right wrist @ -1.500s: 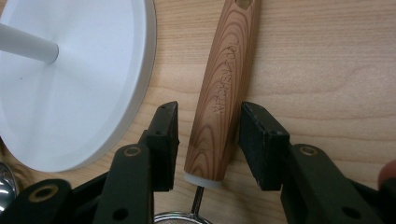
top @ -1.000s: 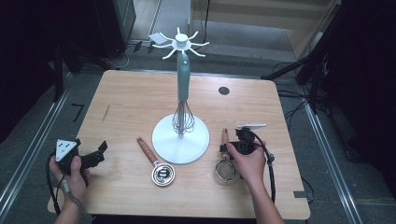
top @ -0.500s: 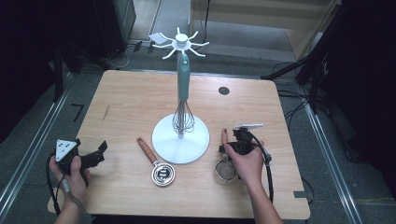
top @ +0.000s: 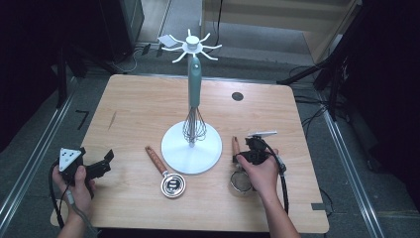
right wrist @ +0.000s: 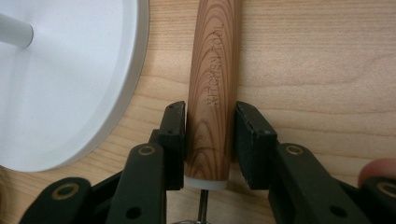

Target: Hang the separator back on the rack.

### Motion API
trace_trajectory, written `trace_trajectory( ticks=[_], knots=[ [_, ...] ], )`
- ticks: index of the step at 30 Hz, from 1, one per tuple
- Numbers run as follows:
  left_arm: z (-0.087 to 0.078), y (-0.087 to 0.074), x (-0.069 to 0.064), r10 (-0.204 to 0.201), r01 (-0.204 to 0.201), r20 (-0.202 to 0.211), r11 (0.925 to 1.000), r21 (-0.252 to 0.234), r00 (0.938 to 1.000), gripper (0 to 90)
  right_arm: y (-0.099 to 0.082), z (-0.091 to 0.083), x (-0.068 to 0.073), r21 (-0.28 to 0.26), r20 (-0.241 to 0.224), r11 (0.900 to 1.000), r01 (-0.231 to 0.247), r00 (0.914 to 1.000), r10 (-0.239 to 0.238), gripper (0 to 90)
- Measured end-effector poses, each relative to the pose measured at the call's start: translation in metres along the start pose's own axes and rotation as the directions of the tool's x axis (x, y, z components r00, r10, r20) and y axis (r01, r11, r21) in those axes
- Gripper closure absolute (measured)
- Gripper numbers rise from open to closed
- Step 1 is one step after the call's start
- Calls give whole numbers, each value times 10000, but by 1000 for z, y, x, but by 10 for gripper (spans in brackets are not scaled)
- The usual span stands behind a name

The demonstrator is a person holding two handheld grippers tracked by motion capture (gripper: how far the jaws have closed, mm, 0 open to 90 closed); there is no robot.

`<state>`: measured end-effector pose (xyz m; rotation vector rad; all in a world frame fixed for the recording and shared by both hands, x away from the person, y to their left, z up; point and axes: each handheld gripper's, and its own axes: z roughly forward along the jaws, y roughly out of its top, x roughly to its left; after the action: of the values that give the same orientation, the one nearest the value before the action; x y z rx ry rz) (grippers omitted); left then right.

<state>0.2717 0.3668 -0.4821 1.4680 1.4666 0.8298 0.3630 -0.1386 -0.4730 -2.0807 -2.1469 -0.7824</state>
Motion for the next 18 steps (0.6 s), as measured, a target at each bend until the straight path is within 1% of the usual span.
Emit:
trace_trajectory(
  ticks=[2, 3, 5, 8, 9, 11, 13, 15, 16, 18],
  knots=[
    [0, 0, 0, 1, -1, 1, 10000, 0, 10000, 0, 0, 0, 0, 1, 45, 10000, 41, 10000, -41, 689],
    [0, 0, 0, 3, -3, -2, 10000, 1, 10000, 0, 0, 0, 1, 15, 102, 9999, 151, 9998, -151, 692],
    [0, 0, 0, 5, -5, -2, 10000, 1, 10000, 0, 0, -1, 1, 53, 132, 9998, 170, 9998, -171, 695],
    [0, 0, 0, 8, -8, 11, 10000, 5, 10000, 0, -1, 0, 4, 22, 350, 9991, 435, 9984, -435, 694],
    [0, 0, 0, 7, -7, 12, 10000, 9, 10000, 0, -1, 0, 4, 22, 350, 9991, 435, 9984, -435, 694],
    [0, 0, 0, 4, -4, 19, 10000, 6, 10000, 0, -2, 0, 8, 87, 633, 9971, 756, 9951, -760, 691],
    [0, 0, 0, 9, -9, 12, 10000, 17, 10000, 0, -2, 0, 11, 152, 825, 9956, 926, 9922, -935, 689],
    [0, 0, 0, 9, -9, 13, 10000, 21, 10000, 0, -3, 1, 12, 120, 887, 9948, 1014, 9908, -1020, 688],
    [0, 0, 0, 12, -12, 26, 10000, 23, 10000, 0, -3, 1, 13, 143, 988, 9917, 1281, 9867, -1289, 687],
    [0, 0, 0, 22, -22, 25, 10000, 31, 10000, 0, -3, 1, 15, 204, 1072, 9910, 1321, 9852, -1335, 687]
  ],
)
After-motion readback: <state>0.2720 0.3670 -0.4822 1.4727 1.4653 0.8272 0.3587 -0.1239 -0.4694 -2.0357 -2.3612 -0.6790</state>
